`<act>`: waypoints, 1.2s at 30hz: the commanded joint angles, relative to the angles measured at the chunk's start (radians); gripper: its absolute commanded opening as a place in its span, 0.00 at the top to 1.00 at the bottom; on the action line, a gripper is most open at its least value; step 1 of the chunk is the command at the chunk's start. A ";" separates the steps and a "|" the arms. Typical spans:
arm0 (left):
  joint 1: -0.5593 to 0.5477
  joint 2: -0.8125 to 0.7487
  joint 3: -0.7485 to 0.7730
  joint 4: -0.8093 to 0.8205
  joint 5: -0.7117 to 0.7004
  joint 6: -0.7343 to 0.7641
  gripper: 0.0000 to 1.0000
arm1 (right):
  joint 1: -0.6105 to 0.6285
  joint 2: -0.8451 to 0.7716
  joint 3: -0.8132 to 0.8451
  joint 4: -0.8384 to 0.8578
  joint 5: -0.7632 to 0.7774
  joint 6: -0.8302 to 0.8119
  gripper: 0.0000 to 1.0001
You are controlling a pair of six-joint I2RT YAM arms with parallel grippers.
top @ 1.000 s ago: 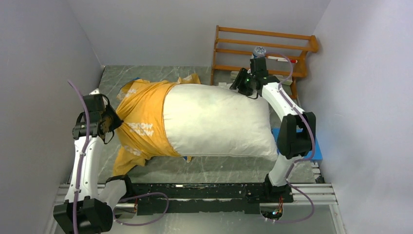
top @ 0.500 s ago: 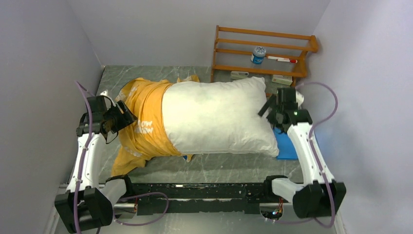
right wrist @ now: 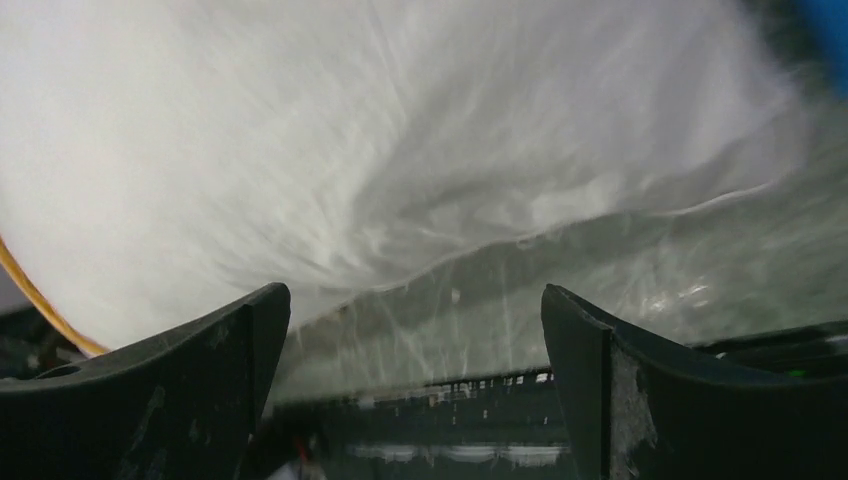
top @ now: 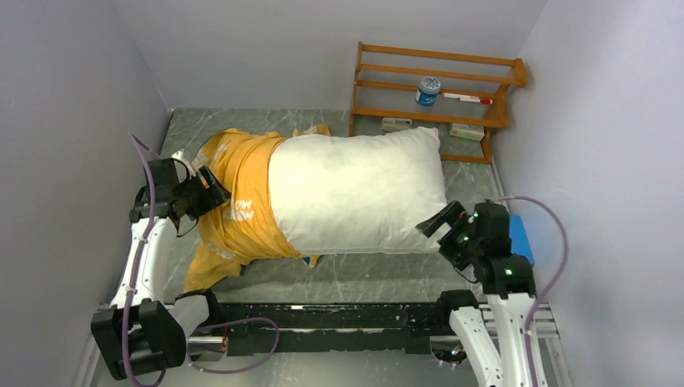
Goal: Remove the pillowcase from the pillow
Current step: Remove the pillow from the pillowcase.
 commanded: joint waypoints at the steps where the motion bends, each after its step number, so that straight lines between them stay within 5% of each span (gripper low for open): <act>1: 0.006 0.002 -0.013 0.038 0.074 0.016 0.26 | 0.000 0.026 -0.196 0.137 -0.424 0.015 0.00; 6: 0.006 -0.022 -0.042 0.079 0.125 0.005 0.18 | 0.003 0.034 -0.381 0.405 -0.470 0.092 0.00; 13: 0.006 0.003 -0.066 0.094 0.195 -0.011 0.20 | 0.039 0.133 -0.505 0.783 -0.208 0.221 0.03; 19: 0.005 -0.010 -0.069 0.069 0.189 -0.005 0.25 | 0.042 0.109 -0.413 0.834 -0.019 0.246 0.92; 20: 0.005 -0.008 -0.071 0.068 0.190 -0.003 0.27 | 0.042 0.100 -0.355 0.795 0.020 0.230 1.00; 29: 0.007 0.038 -0.071 0.121 0.245 -0.008 0.49 | 0.043 0.186 0.081 0.428 0.585 -0.010 1.00; 32: 0.005 0.066 -0.060 0.141 0.305 0.007 0.30 | 0.042 0.227 0.082 0.390 0.623 -0.020 1.00; 34: 0.004 0.079 -0.042 0.123 0.323 0.029 0.08 | 0.042 0.243 0.067 0.387 0.575 -0.011 1.00; 36: -0.004 0.063 -0.009 0.078 0.288 0.063 0.03 | 0.042 0.256 0.058 0.399 0.501 -0.003 1.00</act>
